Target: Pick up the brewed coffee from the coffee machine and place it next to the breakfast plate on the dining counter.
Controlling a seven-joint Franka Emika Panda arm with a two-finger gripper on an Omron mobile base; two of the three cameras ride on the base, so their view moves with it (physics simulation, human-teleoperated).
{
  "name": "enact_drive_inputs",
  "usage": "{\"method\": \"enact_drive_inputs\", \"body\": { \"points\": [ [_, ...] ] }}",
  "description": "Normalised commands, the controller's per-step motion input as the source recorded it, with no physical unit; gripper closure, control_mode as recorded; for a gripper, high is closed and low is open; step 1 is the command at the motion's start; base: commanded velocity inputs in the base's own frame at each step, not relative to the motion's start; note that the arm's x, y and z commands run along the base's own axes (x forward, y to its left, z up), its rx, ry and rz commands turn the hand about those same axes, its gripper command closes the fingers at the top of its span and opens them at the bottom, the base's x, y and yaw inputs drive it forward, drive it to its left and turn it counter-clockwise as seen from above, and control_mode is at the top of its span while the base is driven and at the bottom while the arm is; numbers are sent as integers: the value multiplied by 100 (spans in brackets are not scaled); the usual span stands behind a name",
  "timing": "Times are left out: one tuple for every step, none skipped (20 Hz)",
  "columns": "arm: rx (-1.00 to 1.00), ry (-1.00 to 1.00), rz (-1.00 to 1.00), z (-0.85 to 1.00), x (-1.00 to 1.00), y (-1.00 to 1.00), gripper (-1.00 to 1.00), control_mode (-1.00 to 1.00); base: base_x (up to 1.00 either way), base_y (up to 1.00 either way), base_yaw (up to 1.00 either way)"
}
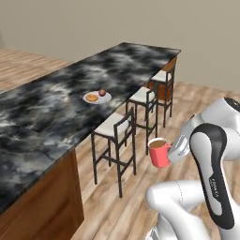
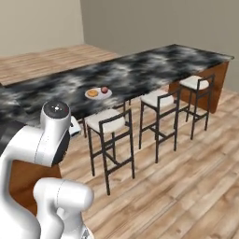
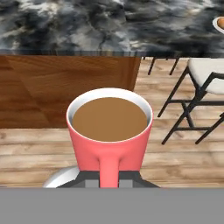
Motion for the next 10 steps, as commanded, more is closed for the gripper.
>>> {"method": "enact_drive_inputs", "body": {
  "points": [
    [0, 0, 0, 0, 0, 0, 100, 100, 100, -74, 41],
    [0, 0, 0, 0, 0, 0, 100, 100, 100, -74, 41],
    [0, 0, 0, 0, 0, 0, 100, 100, 100, -76, 41],
    [0, 0, 0, 0, 0, 0, 100, 100, 100, -76, 41],
    [0, 0, 0, 0, 0, 0, 100, 100, 100, -79, 40],
    [0, 0, 0, 0, 0, 0, 100, 100, 100, -81, 39],
    [0, 0, 0, 0, 0, 0, 100, 100, 100, -81, 39],
    [0, 0, 0, 0, 0, 0, 100, 100, 100, -81, 39],
    [0, 0, 0, 0, 0, 0, 100, 100, 100, -81, 38],
    [0, 0, 0, 0, 0, 0, 100, 100, 100, -80, 38]
  ]
}}
